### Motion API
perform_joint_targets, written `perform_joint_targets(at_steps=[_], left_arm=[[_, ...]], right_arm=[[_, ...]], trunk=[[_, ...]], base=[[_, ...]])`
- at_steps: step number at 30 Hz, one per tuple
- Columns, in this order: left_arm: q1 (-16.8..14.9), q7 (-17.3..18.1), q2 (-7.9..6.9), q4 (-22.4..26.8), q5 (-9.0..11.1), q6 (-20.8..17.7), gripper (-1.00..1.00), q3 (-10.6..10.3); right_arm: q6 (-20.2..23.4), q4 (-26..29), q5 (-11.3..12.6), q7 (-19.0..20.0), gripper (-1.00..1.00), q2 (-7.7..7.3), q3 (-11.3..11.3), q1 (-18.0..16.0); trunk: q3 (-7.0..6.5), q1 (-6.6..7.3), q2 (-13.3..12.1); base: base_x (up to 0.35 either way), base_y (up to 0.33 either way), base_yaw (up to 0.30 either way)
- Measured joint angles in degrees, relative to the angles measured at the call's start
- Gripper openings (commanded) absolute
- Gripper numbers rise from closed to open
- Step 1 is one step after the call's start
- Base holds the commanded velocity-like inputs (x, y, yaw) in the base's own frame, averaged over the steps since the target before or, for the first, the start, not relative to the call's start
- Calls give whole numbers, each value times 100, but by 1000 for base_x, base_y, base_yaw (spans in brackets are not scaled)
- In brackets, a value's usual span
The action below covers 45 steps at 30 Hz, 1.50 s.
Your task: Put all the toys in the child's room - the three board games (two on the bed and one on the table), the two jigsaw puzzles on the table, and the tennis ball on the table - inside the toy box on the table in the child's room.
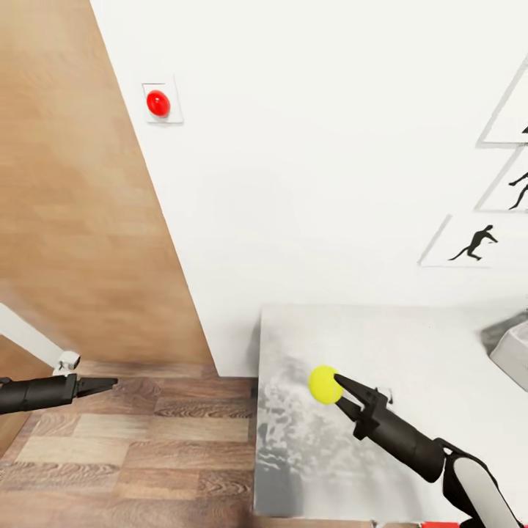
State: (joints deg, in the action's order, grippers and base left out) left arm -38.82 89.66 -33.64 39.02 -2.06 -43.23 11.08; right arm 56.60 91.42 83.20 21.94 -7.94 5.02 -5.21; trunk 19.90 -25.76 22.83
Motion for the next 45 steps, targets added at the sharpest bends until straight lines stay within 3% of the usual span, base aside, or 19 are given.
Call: perform_joint_targets(at_steps=[3,8,15,25,31,40,45], left_arm=[[1,1,-2,5,5,-2,100,-9],[1,1,-4,7,5,-2,100,-8],[1,1,-5,8,6,-2,100,-10],[2,0,-4,8,-3,-2,100,-17],[2,1,4,8,4,-3,100,-22],[2,1,2,8,5,6,100,-29],[2,1,-2,8,1,6,100,-25]], right_arm=[[-192,0,-190,347,-100,-3,-39,56],[-386,0,-738,839,-100,0,-12,74],[-828,-1,-1081,1281,-100,-5,-47,76],[-898,-1,-1220,1448,-100,-4,-50,77],[-903,-2,-1676,1466,-100,37,-22,77],[-921,-2,-1750,1469,-100,52,-24,77],[-1183,-2,-1753,1513,-100,16,-46,77]], trunk=[[-28,-1,-1],[-74,1,-1],[-138,1,-1],[-229,1,-1],[-285,1,-1],[-367,1,-1],[-413,1,-1]], base=[[-199,0,-3],[-48,0,-1],[-4,0,0],[0,0,0],[0,0,0],[0,0,0],[0,0,0]])
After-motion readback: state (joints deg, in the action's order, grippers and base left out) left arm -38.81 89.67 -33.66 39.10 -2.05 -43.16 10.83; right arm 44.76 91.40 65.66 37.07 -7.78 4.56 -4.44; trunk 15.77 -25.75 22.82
